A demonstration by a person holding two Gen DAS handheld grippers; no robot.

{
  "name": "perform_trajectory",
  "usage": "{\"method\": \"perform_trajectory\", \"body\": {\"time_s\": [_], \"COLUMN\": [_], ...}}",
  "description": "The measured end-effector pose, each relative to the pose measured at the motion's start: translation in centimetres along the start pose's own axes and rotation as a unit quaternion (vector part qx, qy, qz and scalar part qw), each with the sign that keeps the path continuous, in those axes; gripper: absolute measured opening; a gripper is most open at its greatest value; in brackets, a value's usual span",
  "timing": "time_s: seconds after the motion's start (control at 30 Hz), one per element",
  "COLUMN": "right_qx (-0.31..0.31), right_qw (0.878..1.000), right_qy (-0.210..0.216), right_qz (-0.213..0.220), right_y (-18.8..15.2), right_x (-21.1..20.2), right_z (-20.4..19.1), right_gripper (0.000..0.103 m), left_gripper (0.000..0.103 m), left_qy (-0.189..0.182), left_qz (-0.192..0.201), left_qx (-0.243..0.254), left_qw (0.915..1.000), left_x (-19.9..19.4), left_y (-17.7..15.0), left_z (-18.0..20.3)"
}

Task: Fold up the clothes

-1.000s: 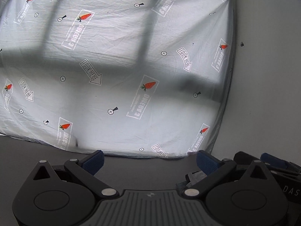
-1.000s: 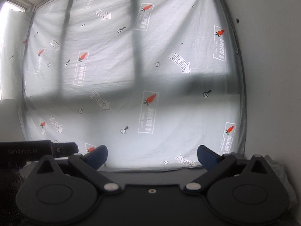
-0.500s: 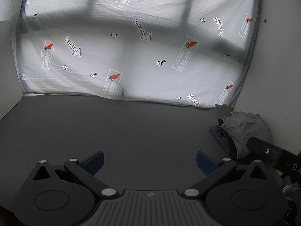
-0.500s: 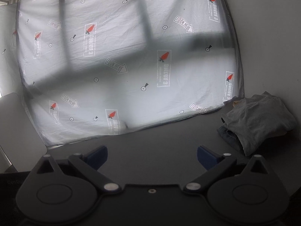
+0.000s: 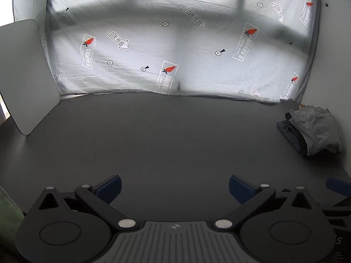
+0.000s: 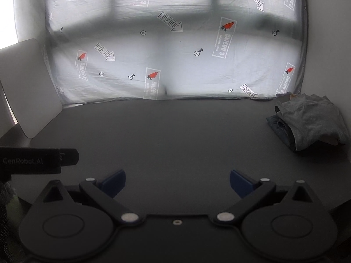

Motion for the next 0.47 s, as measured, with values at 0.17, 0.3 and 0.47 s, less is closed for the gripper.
{"method": "perform_trajectory", "body": {"time_s": [0.17, 0.3, 0.47], "right_qx": [-0.004, -0.002, 0.005], "right_qw": [1.000, 1.000, 1.000], "right_qy": [-0.006, -0.008, -0.013], "right_qz": [-0.001, 0.003, 0.011], "right_y": [-0.4, -0.6, -0.9], "right_x": [-0.6, -1.1, -1.7], "right_z": [-0.2, -0.1, 0.1], "right_gripper": [0.103, 0.103, 0.103], "left_gripper": [0.103, 0.103, 0.103], "left_qy": [-0.007, -0.009, -0.018], "left_qz": [0.000, 0.000, -0.003], "left_qx": [-0.012, -0.009, -0.004], "left_qw": [0.9999, 0.9999, 0.9998], "left_x": [-0.4, -0.6, -0.8], "left_y": [-0.4, -0.6, -1.1], "left_z": [-0.3, -0.1, 0.4]}}
Point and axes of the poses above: each gripper's, at about its wrist camera, not at the fingertips, and x roughly the way its jaws point, z to its right, y to its top, the point moved 7 cm from there along x, roughly the way its jaws point, and after that the axes turned 10 degrees about -y, right-handed, at the moved point
